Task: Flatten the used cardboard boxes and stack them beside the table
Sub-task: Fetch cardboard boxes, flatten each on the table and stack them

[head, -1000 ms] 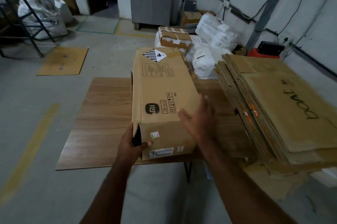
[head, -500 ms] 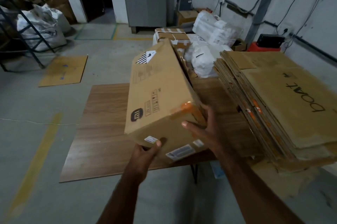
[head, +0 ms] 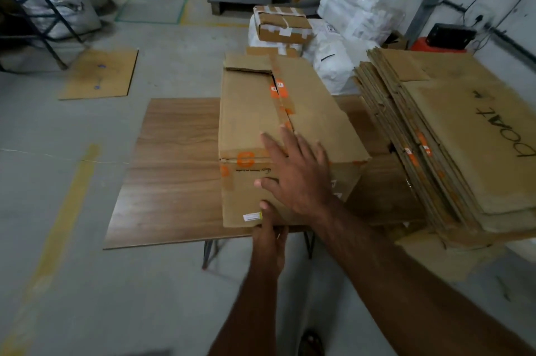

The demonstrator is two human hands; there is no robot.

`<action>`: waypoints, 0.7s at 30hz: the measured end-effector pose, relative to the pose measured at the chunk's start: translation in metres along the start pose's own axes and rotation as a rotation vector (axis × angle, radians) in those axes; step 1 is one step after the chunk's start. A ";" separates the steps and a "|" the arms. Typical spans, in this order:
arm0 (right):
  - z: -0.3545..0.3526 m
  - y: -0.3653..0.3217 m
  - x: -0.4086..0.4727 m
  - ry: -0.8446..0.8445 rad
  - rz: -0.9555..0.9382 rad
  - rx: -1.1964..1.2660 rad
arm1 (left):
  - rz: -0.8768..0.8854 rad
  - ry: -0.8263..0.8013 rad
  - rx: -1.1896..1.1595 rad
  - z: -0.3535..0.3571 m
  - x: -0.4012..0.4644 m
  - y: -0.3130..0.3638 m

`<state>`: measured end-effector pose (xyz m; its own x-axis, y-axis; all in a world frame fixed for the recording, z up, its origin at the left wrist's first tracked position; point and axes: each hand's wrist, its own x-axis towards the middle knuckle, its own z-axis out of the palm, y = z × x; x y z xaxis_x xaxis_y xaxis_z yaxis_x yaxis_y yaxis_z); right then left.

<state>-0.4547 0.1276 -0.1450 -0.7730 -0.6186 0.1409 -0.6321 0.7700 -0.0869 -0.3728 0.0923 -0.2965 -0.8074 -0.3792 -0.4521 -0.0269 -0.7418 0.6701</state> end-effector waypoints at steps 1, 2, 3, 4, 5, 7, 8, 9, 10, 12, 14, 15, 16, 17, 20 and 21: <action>0.004 0.003 0.001 -0.013 -0.003 0.024 | -0.010 -0.011 0.001 -0.001 0.001 0.000; 0.010 0.008 0.003 -0.048 -0.001 0.046 | -0.021 -0.020 0.008 -0.001 0.001 0.001; 0.017 0.013 0.003 -0.102 0.000 0.061 | -0.034 -0.020 0.019 -0.001 0.001 0.002; 0.024 0.016 0.004 -0.169 -0.005 0.063 | -0.049 -0.014 0.029 -0.001 0.001 0.005; 0.031 0.018 0.004 -0.227 -0.016 0.056 | -0.062 -0.006 0.034 -0.002 0.002 0.007; 0.043 0.020 0.003 -0.252 -0.025 0.056 | -0.085 0.003 0.035 -0.002 0.003 0.015; 0.047 0.019 0.003 -0.233 -0.023 0.062 | -0.093 0.015 0.037 -0.005 0.005 0.018; 0.049 0.018 0.003 -0.217 -0.022 0.066 | -0.097 0.039 0.043 -0.007 0.007 0.022; 0.049 0.018 0.003 -0.210 -0.025 0.068 | -0.094 0.077 0.068 -0.009 0.007 0.026; 0.049 0.019 0.001 -0.217 -0.037 0.070 | -0.067 0.205 0.125 -0.012 0.004 0.036; 0.045 0.022 0.001 -0.241 -0.054 0.070 | 0.023 0.381 0.136 -0.015 0.001 0.052; 0.040 0.023 0.001 -0.260 -0.064 0.082 | 0.102 0.470 0.152 -0.015 0.000 0.063; 0.035 0.025 0.003 -0.285 -0.072 0.118 | 0.194 0.544 0.188 -0.014 -0.001 0.077; 0.029 0.027 0.007 -0.307 -0.073 0.183 | 0.289 0.598 0.231 -0.012 0.002 0.092; 0.012 0.040 0.026 -0.209 0.026 0.457 | 0.513 0.637 0.383 0.001 0.022 0.139; 0.008 0.048 0.035 -0.138 0.094 0.529 | 0.550 0.603 0.449 0.010 0.030 0.154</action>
<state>-0.5126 0.1412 -0.1522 -0.8051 -0.5929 -0.0187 -0.4738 0.6616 -0.5812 -0.4071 -0.0279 -0.2013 -0.3345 -0.9306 -0.1484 -0.0588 -0.1365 0.9889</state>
